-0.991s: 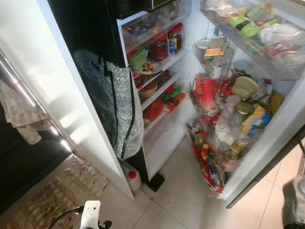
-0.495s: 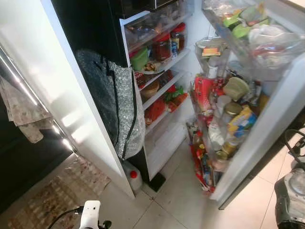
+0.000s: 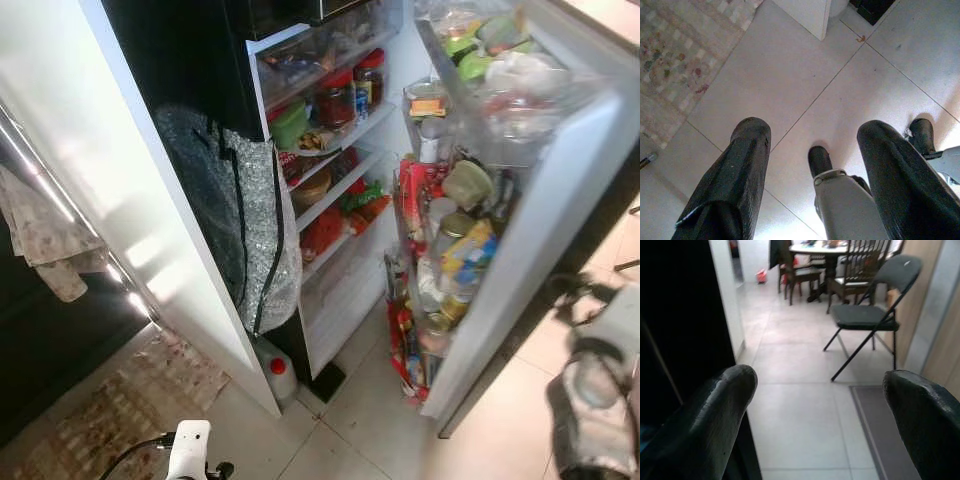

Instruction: Restocking fridge

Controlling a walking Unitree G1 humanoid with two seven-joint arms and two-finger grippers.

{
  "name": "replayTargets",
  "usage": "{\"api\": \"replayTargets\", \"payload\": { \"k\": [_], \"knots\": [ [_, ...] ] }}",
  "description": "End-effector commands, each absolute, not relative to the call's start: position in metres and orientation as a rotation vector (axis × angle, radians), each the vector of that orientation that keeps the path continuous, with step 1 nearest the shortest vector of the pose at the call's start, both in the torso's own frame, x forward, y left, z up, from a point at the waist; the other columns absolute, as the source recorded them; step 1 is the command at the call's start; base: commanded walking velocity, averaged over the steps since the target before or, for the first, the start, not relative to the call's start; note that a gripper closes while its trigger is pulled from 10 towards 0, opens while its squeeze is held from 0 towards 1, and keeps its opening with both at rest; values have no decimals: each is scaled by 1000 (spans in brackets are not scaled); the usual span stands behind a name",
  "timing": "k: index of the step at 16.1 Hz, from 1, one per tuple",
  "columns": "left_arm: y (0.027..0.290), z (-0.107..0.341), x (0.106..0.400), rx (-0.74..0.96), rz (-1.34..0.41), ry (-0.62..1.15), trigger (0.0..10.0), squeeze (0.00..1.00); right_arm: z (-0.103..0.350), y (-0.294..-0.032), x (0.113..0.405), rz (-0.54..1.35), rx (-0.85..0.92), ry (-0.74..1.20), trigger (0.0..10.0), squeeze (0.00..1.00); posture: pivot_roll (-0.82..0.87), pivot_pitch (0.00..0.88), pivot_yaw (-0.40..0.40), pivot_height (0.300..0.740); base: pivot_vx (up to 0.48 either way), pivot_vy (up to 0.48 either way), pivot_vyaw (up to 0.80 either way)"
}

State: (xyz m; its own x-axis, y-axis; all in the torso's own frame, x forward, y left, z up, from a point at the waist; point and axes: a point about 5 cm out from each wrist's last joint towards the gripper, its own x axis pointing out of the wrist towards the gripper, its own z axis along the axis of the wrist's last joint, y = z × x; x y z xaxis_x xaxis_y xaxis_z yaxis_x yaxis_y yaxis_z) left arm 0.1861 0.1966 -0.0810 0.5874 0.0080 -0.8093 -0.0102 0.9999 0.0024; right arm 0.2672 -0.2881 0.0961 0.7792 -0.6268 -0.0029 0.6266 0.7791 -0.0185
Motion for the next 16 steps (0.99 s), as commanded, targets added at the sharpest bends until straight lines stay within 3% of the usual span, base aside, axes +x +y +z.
{"api": "replayTargets", "payload": {
  "k": [1,3,7,10,16],
  "knots": [
    [202,-82,183,15,14,955,10000,0,96,-276,269,-612,-13,13,10000,0,-211,0,93,740,0,0,0],
    [202,-82,183,17,15,955,10000,0,95,-265,270,-532,-45,22,10000,0,-216,0,94,740,0,0,0],
    [202,-82,183,20,12,955,10000,0,100,-218,282,-217,-83,0,10000,0,-216,0,93,740,0,0,0],
    [202,-81,184,22,15,954,10000,0,101,-165,290,112,-104,16,10000,0,-213,0,93,740,0,0,0],
    [202,-81,184,22,17,953,10000,0,102,-111,277,524,-34,30,10000,0,-214,0,95,740,0,0,0]
  ]
}}
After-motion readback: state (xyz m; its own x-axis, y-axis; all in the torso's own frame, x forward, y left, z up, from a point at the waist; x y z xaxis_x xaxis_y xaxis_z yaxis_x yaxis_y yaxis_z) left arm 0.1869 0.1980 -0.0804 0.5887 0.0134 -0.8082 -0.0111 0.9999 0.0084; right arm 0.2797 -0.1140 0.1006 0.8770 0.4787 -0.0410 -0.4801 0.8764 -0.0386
